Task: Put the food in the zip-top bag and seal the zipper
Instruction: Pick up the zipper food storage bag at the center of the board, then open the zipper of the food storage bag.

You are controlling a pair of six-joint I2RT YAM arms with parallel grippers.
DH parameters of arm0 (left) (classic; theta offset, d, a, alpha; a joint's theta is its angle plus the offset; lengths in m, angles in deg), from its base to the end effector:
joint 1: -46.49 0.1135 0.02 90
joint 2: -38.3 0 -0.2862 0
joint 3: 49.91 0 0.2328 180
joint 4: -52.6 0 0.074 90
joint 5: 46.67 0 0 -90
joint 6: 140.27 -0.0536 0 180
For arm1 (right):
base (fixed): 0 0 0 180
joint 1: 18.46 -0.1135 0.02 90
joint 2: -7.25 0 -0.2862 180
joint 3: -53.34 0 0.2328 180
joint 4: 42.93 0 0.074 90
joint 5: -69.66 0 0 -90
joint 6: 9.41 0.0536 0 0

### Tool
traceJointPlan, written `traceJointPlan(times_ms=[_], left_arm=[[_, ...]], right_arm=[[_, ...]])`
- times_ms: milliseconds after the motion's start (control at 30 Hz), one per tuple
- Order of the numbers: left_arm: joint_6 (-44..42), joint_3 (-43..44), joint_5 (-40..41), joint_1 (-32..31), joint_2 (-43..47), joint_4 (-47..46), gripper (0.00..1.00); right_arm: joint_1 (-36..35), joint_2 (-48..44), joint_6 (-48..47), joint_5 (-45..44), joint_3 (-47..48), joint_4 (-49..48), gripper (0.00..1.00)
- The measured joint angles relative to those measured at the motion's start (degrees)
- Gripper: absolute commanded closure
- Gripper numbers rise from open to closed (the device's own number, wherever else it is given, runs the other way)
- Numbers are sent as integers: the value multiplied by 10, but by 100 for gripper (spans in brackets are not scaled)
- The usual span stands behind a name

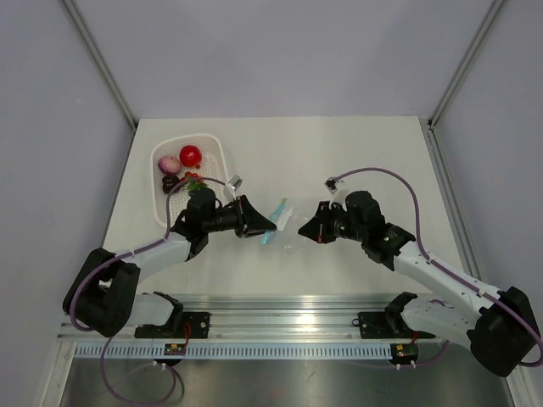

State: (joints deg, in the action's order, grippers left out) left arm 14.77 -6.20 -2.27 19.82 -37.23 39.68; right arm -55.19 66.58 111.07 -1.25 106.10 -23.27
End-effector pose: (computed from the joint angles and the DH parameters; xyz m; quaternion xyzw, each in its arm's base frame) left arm 0.2078 -0.1472 0.2318 -0.0337 0.7824 -0.6042 0.1471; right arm 0.1635 0.1439 0.2779 -0.1331 0.8313 0.4056 0.3559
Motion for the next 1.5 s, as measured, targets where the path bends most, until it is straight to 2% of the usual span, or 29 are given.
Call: traceJointPlan(times_ms=[100, 133, 167, 200, 267, 333, 367, 467, 600, 867, 1067, 1233, 1500], left_arm=[[-8, 16, 3, 0, 7, 16, 90], [-13, 23, 4, 0, 9, 26, 98], [-17, 28, 6, 0, 12, 33, 100], [-25, 36, 9, 0, 16, 46, 100], [-44, 53, 15, 0, 24, 78, 100], [-72, 78, 25, 0, 32, 123, 100], [-88, 94, 31, 0, 35, 147, 100], [-145, 145, 58, -2, 44, 221, 100], [-255, 219, 125, -10, 53, 335, 100], [-401, 233, 210, -43, 70, 456, 100], [-468, 232, 251, -68, 102, 489, 100], [-491, 232, 272, -87, 117, 490, 100], [-507, 232, 298, -106, 117, 492, 100]], right_arm=[[0, 4, 2, -1, -6, 0, 100], [0, 6, 2, -1, -8, -1, 98], [0, 8, 2, -2, -9, 0, 92], [0, 12, 4, -4, -9, 0, 73], [0, 19, 5, -10, -9, 4, 49], [0, 30, 5, -21, -9, 21, 31], [0, 34, 5, -26, -9, 31, 29], [0, 36, -1, -43, -8, 67, 24], [0, 21, -9, -76, 15, 131, 24], [0, 18, 1, -135, 165, 221, 29], [-5, 98, 56, -164, 284, 257, 28], [-41, 193, 92, -206, 366, 296, 27], [-87, 262, 134, -233, 413, 317, 27]])
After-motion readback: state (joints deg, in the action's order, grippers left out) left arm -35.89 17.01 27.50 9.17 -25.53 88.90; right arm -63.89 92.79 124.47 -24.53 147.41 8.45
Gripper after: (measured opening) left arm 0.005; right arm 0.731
